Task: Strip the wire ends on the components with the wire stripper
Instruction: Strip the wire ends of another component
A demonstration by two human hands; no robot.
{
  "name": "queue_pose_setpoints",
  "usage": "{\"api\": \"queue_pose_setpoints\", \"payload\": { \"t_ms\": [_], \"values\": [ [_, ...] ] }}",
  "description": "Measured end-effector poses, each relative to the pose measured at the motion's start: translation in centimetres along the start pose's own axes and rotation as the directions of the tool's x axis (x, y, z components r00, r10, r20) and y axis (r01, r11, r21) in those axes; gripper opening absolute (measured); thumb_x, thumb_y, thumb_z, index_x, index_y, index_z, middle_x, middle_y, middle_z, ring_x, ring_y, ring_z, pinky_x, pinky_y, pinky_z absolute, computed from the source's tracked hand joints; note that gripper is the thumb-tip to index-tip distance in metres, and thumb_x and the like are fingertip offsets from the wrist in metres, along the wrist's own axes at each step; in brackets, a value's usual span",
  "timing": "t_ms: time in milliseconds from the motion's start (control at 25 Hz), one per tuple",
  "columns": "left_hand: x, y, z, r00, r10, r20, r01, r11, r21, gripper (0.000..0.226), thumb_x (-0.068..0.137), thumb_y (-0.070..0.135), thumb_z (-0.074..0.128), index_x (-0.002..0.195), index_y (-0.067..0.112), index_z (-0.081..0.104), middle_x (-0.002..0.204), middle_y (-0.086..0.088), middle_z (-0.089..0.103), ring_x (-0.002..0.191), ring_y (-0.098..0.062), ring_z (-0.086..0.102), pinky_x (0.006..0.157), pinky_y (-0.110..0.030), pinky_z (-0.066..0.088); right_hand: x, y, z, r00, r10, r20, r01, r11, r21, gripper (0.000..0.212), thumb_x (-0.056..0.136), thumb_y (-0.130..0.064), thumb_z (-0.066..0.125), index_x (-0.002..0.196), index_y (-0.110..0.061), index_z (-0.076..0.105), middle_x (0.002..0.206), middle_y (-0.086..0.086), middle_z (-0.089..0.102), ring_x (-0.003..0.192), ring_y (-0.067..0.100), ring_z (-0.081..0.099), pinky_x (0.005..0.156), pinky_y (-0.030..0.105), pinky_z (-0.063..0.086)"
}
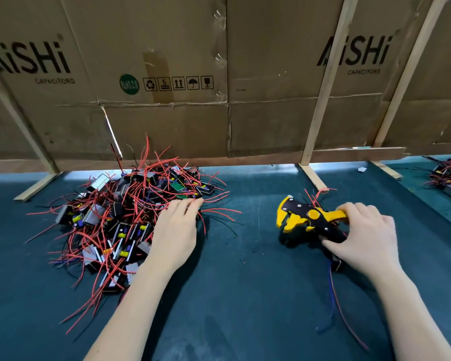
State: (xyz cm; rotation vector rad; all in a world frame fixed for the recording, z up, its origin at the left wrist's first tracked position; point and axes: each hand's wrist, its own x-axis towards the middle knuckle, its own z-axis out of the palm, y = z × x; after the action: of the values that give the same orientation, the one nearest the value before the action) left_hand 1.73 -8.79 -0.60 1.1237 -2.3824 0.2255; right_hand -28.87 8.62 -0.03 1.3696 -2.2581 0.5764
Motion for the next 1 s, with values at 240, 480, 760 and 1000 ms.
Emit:
{"api": "queue_pose_setpoints", "payload": {
  "t_ms": [240,480,760,1000],
  "values": [
    [0.3,-0.2,0.6,0.98,-0.187,0.067,0.179,0.978,0.109,0.041,0.098,0.018,0.05,0.138,0.012,0.053,0.111,-0.011,0.066,0.109,-0.035,0.056,0.088,-0.042,0.04,-0.1,0.6,0.2,0.952,0.104,-0.289,-0.143,0.983,-0.117,0.064,0.072,-0.065,0.058,0.092,-0.005,0.059,0.081,0.013,0.055,0.079,0.035,0.05,0.074,0.043,0.031],
    [0.4,-0.4,1.3,0.963,-0.244,0.118,0.207,0.942,0.264,0.064,0.095,0.012,0.042,0.153,0.032,0.026,0.121,-0.008,0.056,0.115,-0.031,0.047,0.095,-0.037,0.031,-0.3,-3.0,-0.9,0.977,0.1,-0.19,-0.023,0.929,0.369,0.048,0.061,-0.057,0.072,0.09,-0.022,0.057,0.083,-0.005,0.059,0.081,0.025,0.055,0.073,0.036,0.033],
    [-0.1,-0.2,0.1,0.99,-0.134,-0.048,0.139,0.982,0.131,0.025,0.071,-0.007,0.069,0.092,0.006,0.071,0.088,-0.016,0.061,0.085,-0.038,0.057,0.072,-0.043,0.042,-1.6,-6.0,-0.4,0.999,-0.034,-0.004,0.032,0.854,0.52,0.048,0.061,-0.057,0.081,0.092,-0.026,0.061,0.088,-0.015,0.061,0.084,0.011,0.053,0.078,0.034,0.039],
    [-0.4,-0.1,-1.4,1.0,-0.009,-0.007,0.008,0.999,-0.05,0.016,0.068,-0.003,0.069,0.069,0.012,0.067,0.093,-0.004,0.068,0.093,-0.032,0.061,0.082,-0.039,0.039,-1.4,-5.7,-0.8,0.999,0.051,0.014,-0.049,0.804,0.593,0.041,0.061,-0.048,0.085,0.088,-0.03,0.058,0.084,-0.019,0.06,0.084,0.001,0.054,0.074,0.03,0.042]
  ]
}}
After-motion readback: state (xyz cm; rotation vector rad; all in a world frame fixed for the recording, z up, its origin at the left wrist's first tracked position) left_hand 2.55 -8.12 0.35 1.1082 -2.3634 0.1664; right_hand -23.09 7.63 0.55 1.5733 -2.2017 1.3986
